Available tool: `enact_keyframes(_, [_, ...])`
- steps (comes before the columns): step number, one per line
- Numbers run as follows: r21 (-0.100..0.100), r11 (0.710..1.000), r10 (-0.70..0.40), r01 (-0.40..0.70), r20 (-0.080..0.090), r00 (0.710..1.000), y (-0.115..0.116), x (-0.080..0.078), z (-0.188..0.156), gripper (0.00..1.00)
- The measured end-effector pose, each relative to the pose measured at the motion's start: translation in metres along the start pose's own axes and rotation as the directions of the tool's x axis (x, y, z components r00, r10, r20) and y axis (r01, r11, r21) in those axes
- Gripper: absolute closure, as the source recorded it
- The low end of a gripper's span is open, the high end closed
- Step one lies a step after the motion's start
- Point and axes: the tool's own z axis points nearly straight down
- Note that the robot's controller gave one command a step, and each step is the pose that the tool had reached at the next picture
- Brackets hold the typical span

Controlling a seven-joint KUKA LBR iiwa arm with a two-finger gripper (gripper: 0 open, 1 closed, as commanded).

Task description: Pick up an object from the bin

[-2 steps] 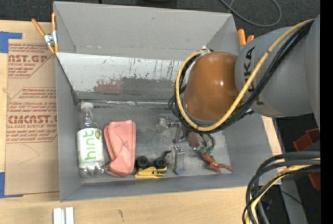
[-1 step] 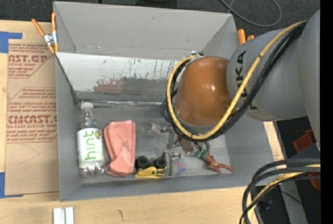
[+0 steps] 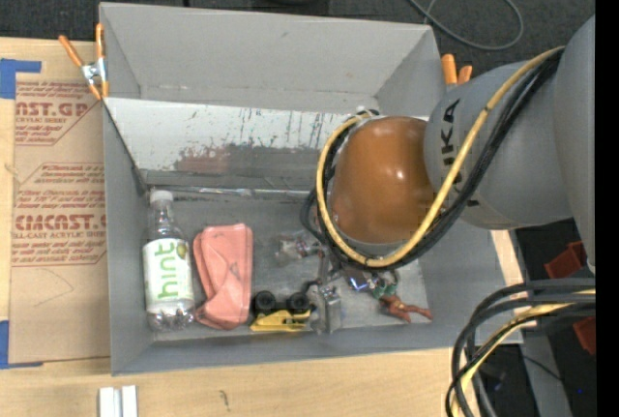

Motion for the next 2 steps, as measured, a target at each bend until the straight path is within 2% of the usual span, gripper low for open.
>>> enact_keyframes(1, [0.003,0.999,-0.044,0.044,0.017,0.999,0.0131,-0.0090,0.0610,0.00])
enact_keyframes(2, [-0.001,0.998,-0.058,0.058,0.004,0.998,0.0058,-0.0039,0.0619,1.00])
